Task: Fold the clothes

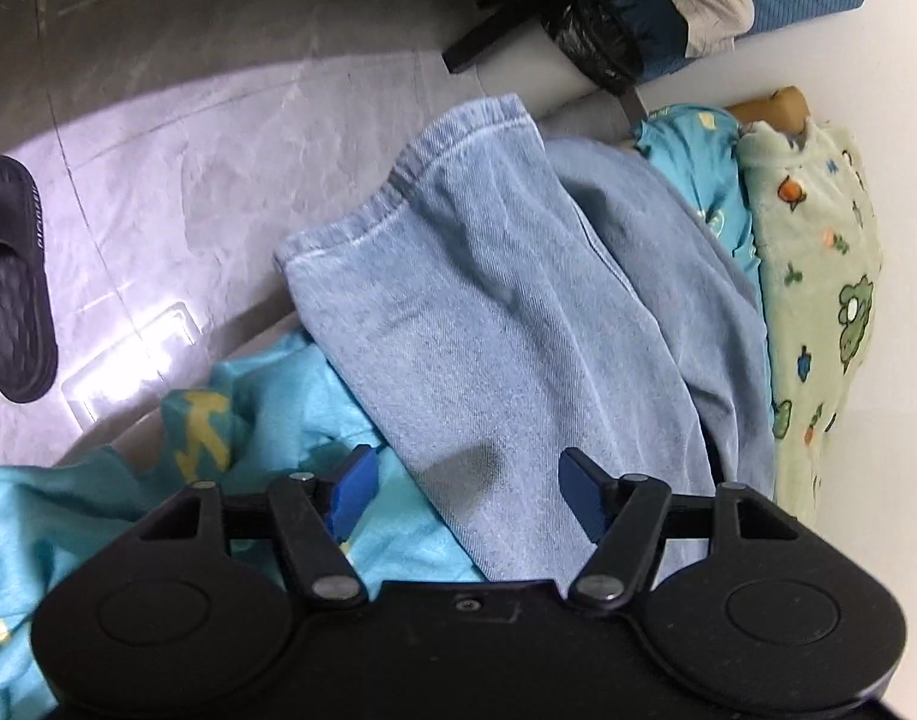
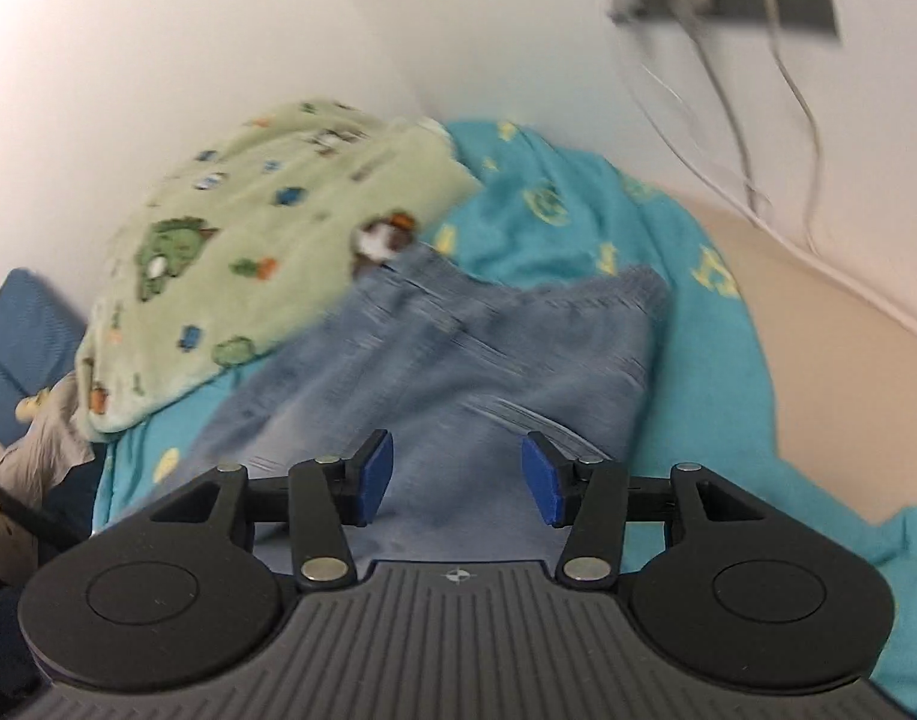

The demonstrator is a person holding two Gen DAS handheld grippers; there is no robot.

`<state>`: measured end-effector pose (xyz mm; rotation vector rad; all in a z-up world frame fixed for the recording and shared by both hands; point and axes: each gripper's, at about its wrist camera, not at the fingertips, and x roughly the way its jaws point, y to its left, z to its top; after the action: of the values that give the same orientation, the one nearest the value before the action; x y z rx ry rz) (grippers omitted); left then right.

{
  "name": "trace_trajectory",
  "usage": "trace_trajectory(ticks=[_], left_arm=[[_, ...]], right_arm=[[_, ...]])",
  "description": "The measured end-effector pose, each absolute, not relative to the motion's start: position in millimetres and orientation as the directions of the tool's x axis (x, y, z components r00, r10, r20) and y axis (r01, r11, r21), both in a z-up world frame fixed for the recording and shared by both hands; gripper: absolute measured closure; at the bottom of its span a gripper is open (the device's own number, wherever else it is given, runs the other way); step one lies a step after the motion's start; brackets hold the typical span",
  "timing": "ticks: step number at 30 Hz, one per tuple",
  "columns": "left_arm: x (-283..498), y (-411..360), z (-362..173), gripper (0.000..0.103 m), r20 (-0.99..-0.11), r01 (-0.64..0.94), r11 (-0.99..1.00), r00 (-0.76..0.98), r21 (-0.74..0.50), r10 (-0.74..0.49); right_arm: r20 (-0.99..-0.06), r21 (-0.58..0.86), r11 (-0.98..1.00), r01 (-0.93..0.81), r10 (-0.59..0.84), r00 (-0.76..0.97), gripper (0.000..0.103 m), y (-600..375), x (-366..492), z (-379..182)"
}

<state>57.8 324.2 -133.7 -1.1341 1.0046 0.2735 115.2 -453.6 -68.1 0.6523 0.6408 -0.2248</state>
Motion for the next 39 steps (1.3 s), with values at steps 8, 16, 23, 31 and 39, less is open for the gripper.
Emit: trace_trajectory(ticks=[8, 16, 23, 31, 39], left_arm=[[72.3, 318.6, -146.3, 0.022, -0.764, -0.661, 0.385, 0.587, -0.644, -0.268], [65.8, 325.1, -158.9, 0.034, -0.609, -0.561, 0.237, 0.733, -0.793, -0.304], [43.6, 332.6, -173.0, 0.041, -0.338, -0.351, 0.018, 0.887, -0.936, -0.315], [35.5, 341.6, -179.5, 0.046, -0.483, -0.491, 0.035, 0.838, -0.871, -0.255], [27.8, 355.7, -192.7, 0.047, -0.500, -0.516, -0.060, 0.848, -0.854, -0.175]], right_arm=[[-0.661, 0.566, 0.669, 0.482, 0.019, 0.750, 0.049, -472.3, 108.1, -89.8], [-0.649, 0.650, 0.536, 0.539, 0.022, 0.760, 0.046, -483.7, 95.8, -96.1], [-0.634, 0.671, 0.494, 0.553, -0.003, 0.773, 0.045, -489.5, 94.3, -96.1], [-0.642, 0.683, 0.482, 0.550, 0.035, 0.766, 0.045, -489.7, 106.0, -105.1], [-0.653, 0.675, 0.484, 0.557, 0.038, 0.757, 0.045, -492.0, 109.9, -111.1]])
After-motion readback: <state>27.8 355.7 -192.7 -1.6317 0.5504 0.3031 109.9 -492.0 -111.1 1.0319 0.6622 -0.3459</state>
